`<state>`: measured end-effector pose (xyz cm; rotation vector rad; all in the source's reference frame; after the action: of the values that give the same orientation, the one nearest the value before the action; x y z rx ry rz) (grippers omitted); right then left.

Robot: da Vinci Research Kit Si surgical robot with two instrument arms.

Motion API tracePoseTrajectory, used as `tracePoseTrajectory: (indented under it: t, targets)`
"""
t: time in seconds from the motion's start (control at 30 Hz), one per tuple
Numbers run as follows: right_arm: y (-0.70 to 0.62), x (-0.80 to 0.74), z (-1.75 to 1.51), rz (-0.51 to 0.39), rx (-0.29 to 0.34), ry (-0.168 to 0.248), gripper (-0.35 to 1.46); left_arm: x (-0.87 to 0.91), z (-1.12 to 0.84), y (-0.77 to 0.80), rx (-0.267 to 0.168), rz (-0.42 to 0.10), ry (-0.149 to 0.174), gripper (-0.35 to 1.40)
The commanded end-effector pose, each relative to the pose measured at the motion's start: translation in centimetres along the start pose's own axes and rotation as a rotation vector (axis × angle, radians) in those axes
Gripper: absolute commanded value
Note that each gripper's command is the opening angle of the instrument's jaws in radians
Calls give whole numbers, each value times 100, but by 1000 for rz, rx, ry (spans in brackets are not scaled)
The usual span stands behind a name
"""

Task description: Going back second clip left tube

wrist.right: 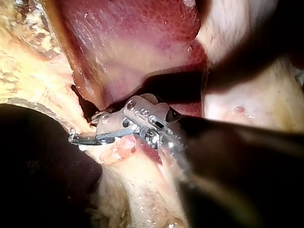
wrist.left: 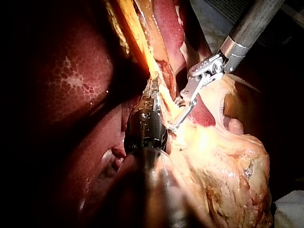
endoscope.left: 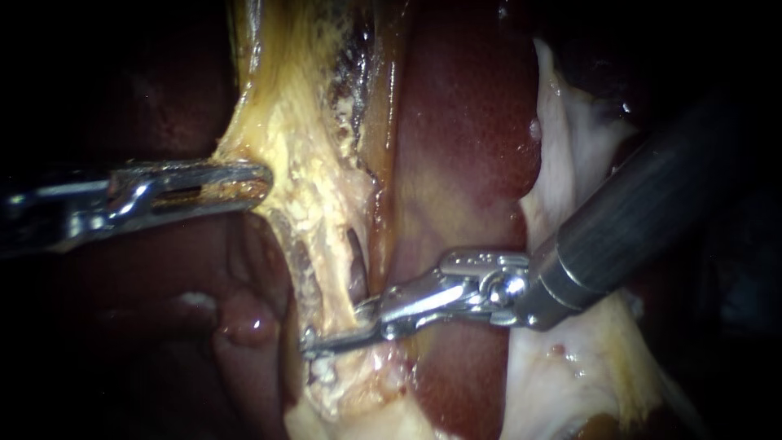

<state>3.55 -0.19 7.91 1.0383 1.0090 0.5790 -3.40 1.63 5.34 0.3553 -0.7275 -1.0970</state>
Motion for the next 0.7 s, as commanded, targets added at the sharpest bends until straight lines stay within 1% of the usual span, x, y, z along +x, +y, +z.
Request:
tracePoseTrajectory:
  t: [0.03, 0.2, 0.23, 0.27, 0.3, 0.33, 0.37, 0.43, 0.6, 0.7]
  targets:
    - [0, 0, 0, 0, 0, 0, -35, 0, 0, 0, 0, 0, 0, -35]
    - [0, 2, -1, 1, 0, 1, -35, 0, 0, 0, 0, 0, 0, -35]
    - [0, 3, -2, -16, 3, 6, -35, 0, 0, 0, 0, 0, 0, -35]
    - [0, 5, -2, -44, 3, 16, -28, 0, 0, 0, 0, 0, 0, -35]
    - [-1, 8, -3, -79, -5, 37, -7, 0, 0, 0, 0, 0, 0, -35]
    - [-1, 10, -4, -90, -15, 49, 13, 1, 0, 0, 0, 0, 0, -35]
    - [-1, 13, -5, -129, -34, 72, 42, 1, 0, 0, 0, 0, 0, -35]
    - [-3, 17, -9, -175, -38, 91, 52, 1, 0, 0, 0, 0, 0, -35]
    - [-10, 22, -23, -242, -30, 121, 58, 1, -1, 0, 0, 0, 0, -35]
    - [-15, 23, -30, -281, -28, 120, 60, 1, -1, 0, 0, 0, 0, -35]
